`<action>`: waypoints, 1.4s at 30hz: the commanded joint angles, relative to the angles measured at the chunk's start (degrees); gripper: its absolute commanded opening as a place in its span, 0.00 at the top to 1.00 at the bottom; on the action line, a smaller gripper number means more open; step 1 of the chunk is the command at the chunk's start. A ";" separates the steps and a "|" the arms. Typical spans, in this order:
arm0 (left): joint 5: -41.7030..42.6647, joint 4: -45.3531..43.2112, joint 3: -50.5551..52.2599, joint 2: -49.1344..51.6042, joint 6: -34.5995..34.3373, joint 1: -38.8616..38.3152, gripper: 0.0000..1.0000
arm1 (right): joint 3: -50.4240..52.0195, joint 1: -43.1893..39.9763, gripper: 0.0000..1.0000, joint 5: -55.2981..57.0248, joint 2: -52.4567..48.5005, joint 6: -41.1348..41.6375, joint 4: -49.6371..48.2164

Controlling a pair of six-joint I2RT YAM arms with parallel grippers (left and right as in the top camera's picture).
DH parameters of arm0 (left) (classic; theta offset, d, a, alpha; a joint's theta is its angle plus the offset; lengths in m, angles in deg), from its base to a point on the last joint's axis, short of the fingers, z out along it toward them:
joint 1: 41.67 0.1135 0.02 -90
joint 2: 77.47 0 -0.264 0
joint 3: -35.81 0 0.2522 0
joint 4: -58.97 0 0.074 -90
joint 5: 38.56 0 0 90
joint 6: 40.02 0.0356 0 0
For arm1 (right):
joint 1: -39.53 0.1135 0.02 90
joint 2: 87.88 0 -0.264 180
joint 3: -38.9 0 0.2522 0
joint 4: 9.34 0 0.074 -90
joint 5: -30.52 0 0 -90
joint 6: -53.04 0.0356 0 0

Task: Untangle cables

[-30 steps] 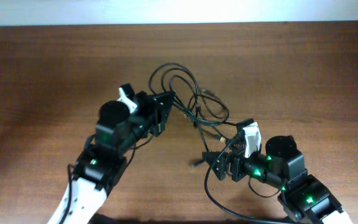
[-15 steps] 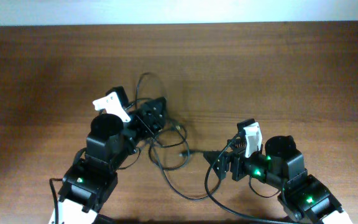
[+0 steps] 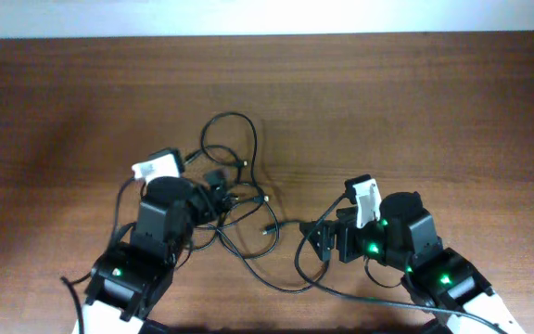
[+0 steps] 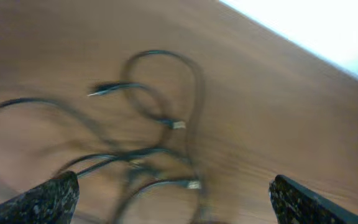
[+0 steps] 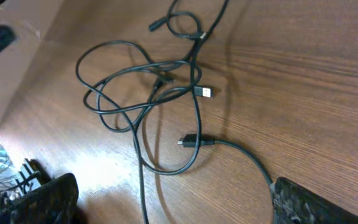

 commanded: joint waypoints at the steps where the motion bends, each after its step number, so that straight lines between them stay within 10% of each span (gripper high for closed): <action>1: -15.34 4.92 -0.22 -3.89 1.09 -0.11 0.01 | -0.87 0.42 0.01 0.55 -3.06 1.42 -1.97; 19: -17.42 12.48 -0.20 -4.96 1.14 -0.11 0.01 | -0.87 0.74 0.01 -9.97 -31.74 43.17 -32.50; 26: -17.20 12.83 -0.20 -4.92 1.14 -0.11 0.01 | -0.87 6.49 0.01 -10.27 -39.67 50.18 -50.47; 42: -17.22 12.83 -0.20 -4.92 1.14 -0.11 0.01 | -0.87 16.96 0.05 11.82 -41.83 58.25 -51.21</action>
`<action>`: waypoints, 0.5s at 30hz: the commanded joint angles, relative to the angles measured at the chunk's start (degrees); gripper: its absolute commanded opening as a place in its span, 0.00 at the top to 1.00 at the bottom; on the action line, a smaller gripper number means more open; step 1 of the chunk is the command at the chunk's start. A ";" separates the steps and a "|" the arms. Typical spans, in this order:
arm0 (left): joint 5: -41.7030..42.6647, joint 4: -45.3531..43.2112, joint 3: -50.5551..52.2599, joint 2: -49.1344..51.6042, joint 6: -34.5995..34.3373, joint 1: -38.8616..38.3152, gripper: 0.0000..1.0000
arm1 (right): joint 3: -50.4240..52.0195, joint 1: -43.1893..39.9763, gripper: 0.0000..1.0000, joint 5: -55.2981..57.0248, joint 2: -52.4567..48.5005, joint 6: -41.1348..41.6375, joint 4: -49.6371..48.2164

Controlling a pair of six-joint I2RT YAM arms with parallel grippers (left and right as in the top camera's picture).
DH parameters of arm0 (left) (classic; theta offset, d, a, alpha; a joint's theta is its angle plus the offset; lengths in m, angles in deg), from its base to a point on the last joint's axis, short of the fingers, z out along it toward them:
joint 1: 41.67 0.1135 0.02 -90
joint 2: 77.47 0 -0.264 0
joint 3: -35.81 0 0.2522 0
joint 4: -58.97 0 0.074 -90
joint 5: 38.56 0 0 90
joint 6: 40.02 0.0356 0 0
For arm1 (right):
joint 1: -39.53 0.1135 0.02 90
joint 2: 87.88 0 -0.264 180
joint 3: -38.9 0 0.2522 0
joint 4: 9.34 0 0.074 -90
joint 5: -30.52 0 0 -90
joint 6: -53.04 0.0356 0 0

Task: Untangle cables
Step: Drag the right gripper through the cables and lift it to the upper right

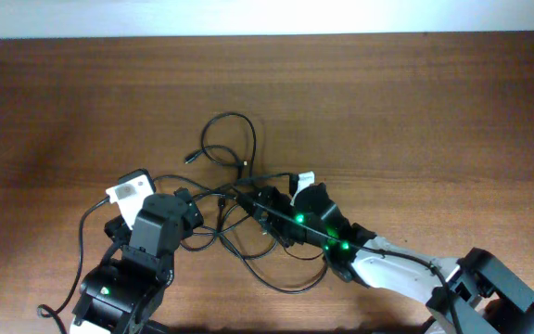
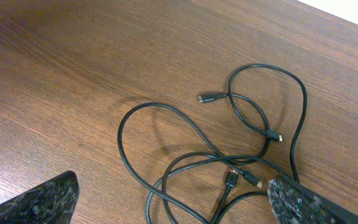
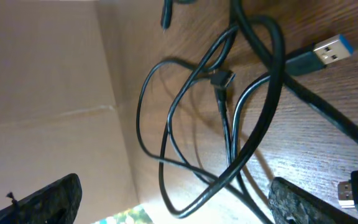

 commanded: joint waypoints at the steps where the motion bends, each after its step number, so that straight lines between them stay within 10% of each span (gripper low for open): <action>1: -0.63 0.07 -0.20 -0.20 0.70 -0.11 0.01 | -0.39 2.21 0.05 8.00 -0.44 1.40 -0.24; 15: -0.63 0.07 -0.20 -0.20 0.70 -0.11 0.01 | -0.42 4.26 0.17 13.42 -4.63 2.84 -1.84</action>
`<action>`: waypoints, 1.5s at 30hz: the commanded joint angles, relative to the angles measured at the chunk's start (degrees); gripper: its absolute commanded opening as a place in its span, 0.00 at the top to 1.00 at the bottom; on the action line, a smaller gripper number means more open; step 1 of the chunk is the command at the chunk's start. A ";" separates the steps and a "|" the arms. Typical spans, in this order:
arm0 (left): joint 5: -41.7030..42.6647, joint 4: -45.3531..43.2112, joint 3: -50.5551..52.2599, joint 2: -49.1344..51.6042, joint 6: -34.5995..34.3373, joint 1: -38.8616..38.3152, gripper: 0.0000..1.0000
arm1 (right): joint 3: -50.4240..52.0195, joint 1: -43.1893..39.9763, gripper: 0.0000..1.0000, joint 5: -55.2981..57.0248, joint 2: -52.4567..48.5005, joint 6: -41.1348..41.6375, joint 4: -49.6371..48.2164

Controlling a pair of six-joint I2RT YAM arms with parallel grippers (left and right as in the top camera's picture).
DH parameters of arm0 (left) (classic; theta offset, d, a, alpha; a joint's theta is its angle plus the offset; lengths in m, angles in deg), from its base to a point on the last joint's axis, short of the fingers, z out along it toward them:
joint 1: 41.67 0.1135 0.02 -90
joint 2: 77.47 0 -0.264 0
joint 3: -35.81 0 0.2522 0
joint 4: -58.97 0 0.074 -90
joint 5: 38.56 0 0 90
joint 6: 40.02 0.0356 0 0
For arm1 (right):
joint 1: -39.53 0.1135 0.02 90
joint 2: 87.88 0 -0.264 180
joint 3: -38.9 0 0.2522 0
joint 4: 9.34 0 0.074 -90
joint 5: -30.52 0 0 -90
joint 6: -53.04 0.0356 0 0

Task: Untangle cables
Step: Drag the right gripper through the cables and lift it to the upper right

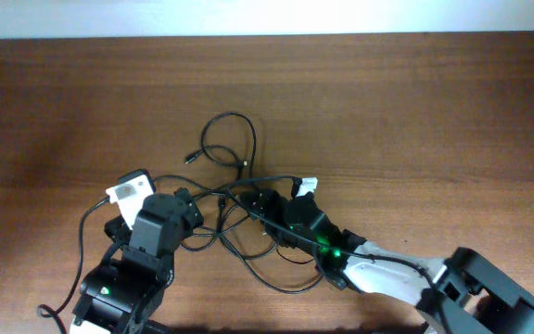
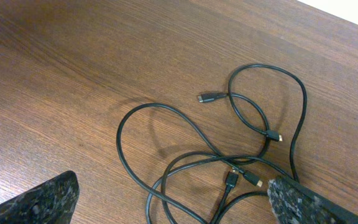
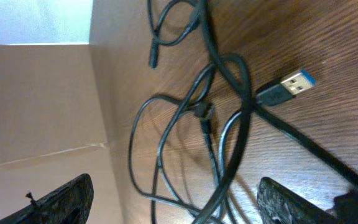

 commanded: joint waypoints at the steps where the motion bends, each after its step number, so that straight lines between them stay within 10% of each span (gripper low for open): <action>1: -0.63 0.07 -0.20 -0.20 0.68 -0.11 0.01 | -0.42 0.44 0.17 0.07 -2.80 0.46 -0.59; 29: -0.63 0.07 -0.20 -0.20 0.68 -0.11 0.01 | -4.42 3.65 0.21 6.25 -8.87 2.36 -3.58; 45: -0.63 0.07 -0.20 -0.20 0.70 -0.11 0.01 | -4.42 3.63 0.88 6.25 -9.40 2.34 -3.45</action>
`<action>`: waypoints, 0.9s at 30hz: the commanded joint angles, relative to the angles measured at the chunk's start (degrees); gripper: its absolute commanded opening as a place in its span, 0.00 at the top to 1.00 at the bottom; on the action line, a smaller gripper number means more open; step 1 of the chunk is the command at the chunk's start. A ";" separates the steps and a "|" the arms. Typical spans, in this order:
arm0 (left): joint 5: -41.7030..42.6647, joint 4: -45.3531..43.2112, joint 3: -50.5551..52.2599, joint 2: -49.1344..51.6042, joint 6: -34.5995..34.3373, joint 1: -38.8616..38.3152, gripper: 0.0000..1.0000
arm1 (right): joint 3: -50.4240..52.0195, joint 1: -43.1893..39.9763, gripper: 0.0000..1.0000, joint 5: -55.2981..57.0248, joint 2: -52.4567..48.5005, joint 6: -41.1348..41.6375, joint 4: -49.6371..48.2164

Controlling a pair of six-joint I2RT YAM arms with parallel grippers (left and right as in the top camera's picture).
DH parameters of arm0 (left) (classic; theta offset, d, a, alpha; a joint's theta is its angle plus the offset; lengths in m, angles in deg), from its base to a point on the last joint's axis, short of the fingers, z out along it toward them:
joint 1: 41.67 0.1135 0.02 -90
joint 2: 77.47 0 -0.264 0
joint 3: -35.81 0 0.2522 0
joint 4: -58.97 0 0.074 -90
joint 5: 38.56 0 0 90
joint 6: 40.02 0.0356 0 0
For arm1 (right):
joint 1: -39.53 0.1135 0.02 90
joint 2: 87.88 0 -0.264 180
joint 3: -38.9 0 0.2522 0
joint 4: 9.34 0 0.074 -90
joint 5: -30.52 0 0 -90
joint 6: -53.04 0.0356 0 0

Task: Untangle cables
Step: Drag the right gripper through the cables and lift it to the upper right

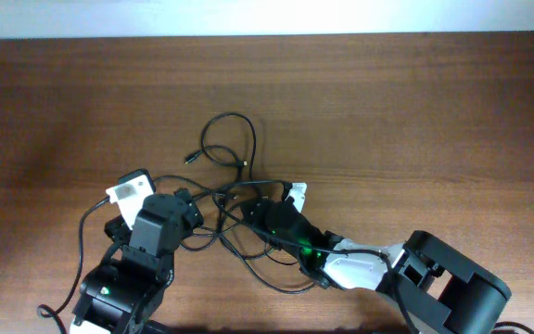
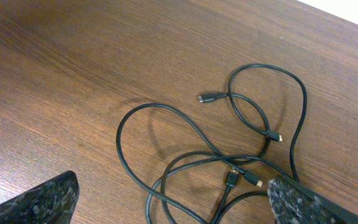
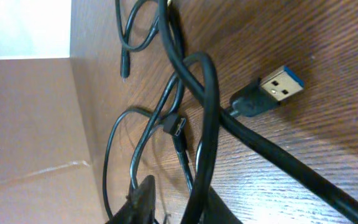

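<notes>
A knot of black cables point(image 1: 233, 199) lies mid-table, with one loop point(image 1: 230, 139) reaching away from me. My right gripper point(image 1: 254, 213) is down in the knot. In the right wrist view its fingers point(image 3: 143, 200) stand close together, shut on a thick black strand point(image 3: 201, 180). A USB plug with a blue tongue point(image 3: 277, 87) and a small angled plug point(image 3: 175, 125) lie just beyond. My left gripper point(image 1: 199, 223) hangs open at the knot's left edge. Its wide-apart fingertips point(image 2: 42, 200) frame cable loops point(image 2: 166, 149) and small plugs point(image 2: 231, 179).
The brown wooden table point(image 1: 415, 111) stretches to all sides. Its far edge meets a pale wall along the top of the overhead view. A plain tan surface point(image 3: 23, 124) fills the left of the right wrist view.
The right gripper has gone from wide open over the knot to shut on a black strand, and sits a little further left. The left arm and its view are unchanged.
First the left gripper was over the knot and the right gripper was open, off to its right. Then the left had drawn back to the lower left and the right had reached in, open. Then it was closer in, and now it holds a strand.
</notes>
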 commanded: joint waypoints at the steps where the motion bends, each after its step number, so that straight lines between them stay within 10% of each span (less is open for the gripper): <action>1: -0.63 0.07 -0.20 -0.20 0.70 -0.11 0.01 | -1.07 0.28 0.92 -0.22 -0.50 -0.81 -0.22; 11: -0.63 0.07 -0.20 -0.20 0.70 -0.11 0.01 | -1.07 -6.34 0.96 -15.32 7.02 -14.99 -1.14; 27: -0.63 0.07 -0.20 -0.20 0.70 -0.11 0.01 | -8.68 -31.10 0.96 -13.94 49.99 -36.02 36.65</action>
